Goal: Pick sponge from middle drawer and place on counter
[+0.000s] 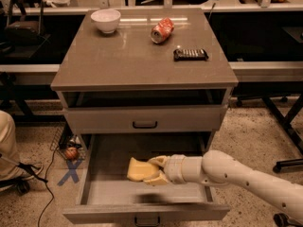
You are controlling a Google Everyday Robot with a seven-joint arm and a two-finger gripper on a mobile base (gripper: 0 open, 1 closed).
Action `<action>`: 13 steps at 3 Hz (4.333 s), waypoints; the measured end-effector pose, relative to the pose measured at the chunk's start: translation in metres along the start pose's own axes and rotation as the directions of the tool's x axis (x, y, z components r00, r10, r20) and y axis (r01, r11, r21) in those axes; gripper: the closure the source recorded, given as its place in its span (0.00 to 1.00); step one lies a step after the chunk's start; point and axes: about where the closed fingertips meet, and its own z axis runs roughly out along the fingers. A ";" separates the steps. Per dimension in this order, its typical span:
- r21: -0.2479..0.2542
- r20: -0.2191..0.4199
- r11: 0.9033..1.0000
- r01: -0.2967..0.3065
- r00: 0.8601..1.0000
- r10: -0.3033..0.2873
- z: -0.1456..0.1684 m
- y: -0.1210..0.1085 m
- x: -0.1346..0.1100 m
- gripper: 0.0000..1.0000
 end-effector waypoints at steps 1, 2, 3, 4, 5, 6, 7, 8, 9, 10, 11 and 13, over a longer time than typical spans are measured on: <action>0.011 0.014 1.000 -0.004 1.000 0.004 -0.003 -0.003 -0.002 1.00; 0.089 0.047 0.995 0.041 0.998 -0.045 -0.046 -0.026 -0.031 1.00; 0.203 0.040 0.973 0.113 0.991 -0.124 -0.119 -0.058 -0.068 1.00; 0.317 -0.004 0.926 0.207 0.976 -0.217 -0.192 -0.089 -0.113 1.00; 0.317 -0.004 0.926 0.207 0.976 -0.217 -0.192 -0.089 -0.113 1.00; 0.340 -0.031 0.902 0.268 0.961 -0.274 -0.209 -0.106 -0.137 1.00; 0.350 -0.094 0.841 0.413 0.908 -0.408 -0.237 -0.140 -0.200 1.00; 0.336 -0.124 0.804 0.491 0.869 -0.479 -0.239 -0.167 -0.242 1.00; 0.302 -0.129 0.792 0.530 0.846 -0.517 -0.228 -0.193 -0.278 1.00; 0.254 -0.126 0.812 0.525 0.851 -0.511 -0.196 -0.220 -0.319 1.00; 0.215 -0.118 0.835 0.507 0.862 -0.493 -0.174 -0.228 -0.339 1.00; 0.146 -0.090 0.894 0.424 0.905 -0.415 -0.109 -0.236 -0.360 0.82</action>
Offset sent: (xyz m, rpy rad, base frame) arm 0.0307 -0.1111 0.1402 0.0430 -0.2474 -0.1813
